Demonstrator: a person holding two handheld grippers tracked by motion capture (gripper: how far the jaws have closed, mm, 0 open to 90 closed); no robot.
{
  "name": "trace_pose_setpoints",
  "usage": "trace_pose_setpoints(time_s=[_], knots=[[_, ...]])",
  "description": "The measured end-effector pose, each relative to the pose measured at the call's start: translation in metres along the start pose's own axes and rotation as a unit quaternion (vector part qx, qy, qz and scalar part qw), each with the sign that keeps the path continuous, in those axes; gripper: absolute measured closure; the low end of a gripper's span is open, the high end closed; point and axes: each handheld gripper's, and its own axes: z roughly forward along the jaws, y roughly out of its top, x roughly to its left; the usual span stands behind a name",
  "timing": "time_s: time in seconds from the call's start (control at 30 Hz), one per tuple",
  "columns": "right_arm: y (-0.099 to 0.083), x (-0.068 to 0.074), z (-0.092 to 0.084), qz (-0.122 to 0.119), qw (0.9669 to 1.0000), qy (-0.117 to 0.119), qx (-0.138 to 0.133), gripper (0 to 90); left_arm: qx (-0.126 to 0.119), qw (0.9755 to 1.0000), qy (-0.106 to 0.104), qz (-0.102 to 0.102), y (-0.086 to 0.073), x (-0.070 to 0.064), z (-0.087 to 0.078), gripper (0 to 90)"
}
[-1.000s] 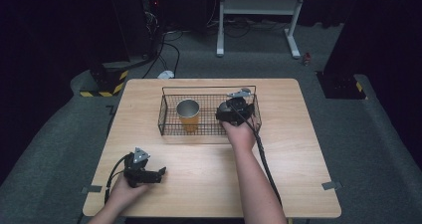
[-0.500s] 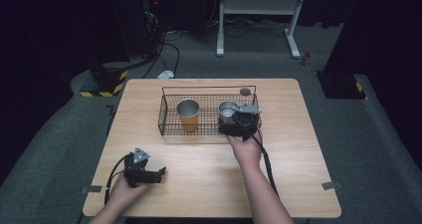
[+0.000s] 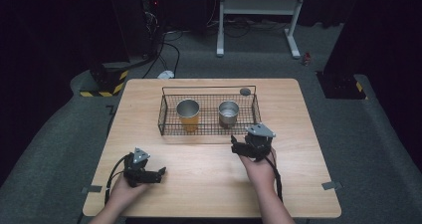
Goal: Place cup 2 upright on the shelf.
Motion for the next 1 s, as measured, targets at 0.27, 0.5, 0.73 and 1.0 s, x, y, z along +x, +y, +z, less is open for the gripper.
trace_pose_setpoints(time_s=[0.27,0.5,0.73,1.0], knots=[[-0.034,-0.026,-0.021,0.005,0.9995,-0.023,0.021,9.4,0.001,1.0000,0.001,0.002,0.000,0.000,0.000,0.4],[-0.064,-0.048,-0.036,0.017,0.9980,-0.034,0.051,9.3,0.002,1.0000,0.001,0.004,0.000,0.001,-0.001,0.4],[-0.096,-0.060,-0.043,0.023,0.9946,-0.030,0.097,10.0,0.001,1.0000,0.002,0.004,0.000,0.001,-0.001,0.4],[-0.101,-0.060,-0.042,0.027,0.9930,-0.028,0.111,12.2,0.002,1.0000,0.002,0.004,-0.001,0.000,-0.001,0.6]])
